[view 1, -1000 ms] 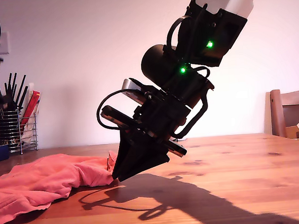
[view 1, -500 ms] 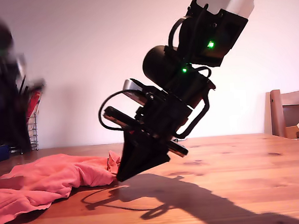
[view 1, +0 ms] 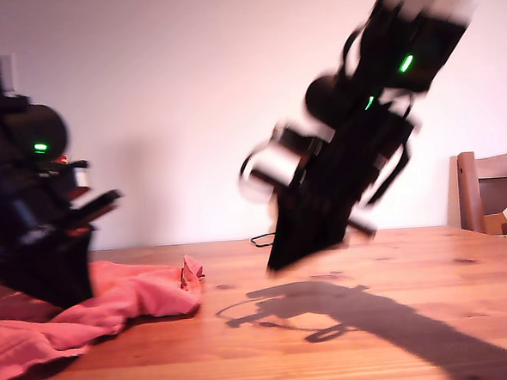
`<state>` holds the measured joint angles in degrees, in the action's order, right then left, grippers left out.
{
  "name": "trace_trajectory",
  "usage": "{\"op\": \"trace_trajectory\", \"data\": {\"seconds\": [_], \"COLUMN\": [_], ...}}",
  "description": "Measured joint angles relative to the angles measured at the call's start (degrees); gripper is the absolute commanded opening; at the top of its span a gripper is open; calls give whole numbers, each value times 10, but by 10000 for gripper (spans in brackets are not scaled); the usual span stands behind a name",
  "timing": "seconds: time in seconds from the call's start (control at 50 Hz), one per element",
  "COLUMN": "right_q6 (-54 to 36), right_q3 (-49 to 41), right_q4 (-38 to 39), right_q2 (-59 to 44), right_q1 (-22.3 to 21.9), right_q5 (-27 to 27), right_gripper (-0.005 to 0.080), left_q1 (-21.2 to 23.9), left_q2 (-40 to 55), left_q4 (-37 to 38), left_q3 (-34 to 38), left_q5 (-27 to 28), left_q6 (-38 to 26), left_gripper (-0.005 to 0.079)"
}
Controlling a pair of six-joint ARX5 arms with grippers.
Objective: Fold the underwear in front of you. After folding it, place it to the right side.
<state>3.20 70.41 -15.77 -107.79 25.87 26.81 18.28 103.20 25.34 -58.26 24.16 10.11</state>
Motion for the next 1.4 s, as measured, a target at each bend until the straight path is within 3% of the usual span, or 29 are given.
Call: {"op": "trace_trajectory", "data": {"seconds": [0.24, 0.4, 0.96, 1.18, 1.4], "right_q6": [-29, -41, -55, -61, -61], "right_q3": [7, 7, 7, 7, 7], "right_q4": [-40, -60, -119, -134, -121], "right_q2": [45, 54, 130, 130, 131], "right_q1": [-9, -19, -43, -37, -37], "right_q5": [-1, -4, -4, -11, -49], "right_gripper": [-12, -12, -12, -12, -12], "left_q1": [101, 134, 153, 132, 120], "left_q2": [25, 54, 72, 59, -76], "left_q4": [-94, -151, -325, -282, -193], "left_q3": [0, -2, -2, -2, -2], "left_q5": [10, 23, 33, 47, -50], "left_q6": [79, 121, 180, 172, 90], "left_gripper": [-23, -23, -22, -21, -16]}}
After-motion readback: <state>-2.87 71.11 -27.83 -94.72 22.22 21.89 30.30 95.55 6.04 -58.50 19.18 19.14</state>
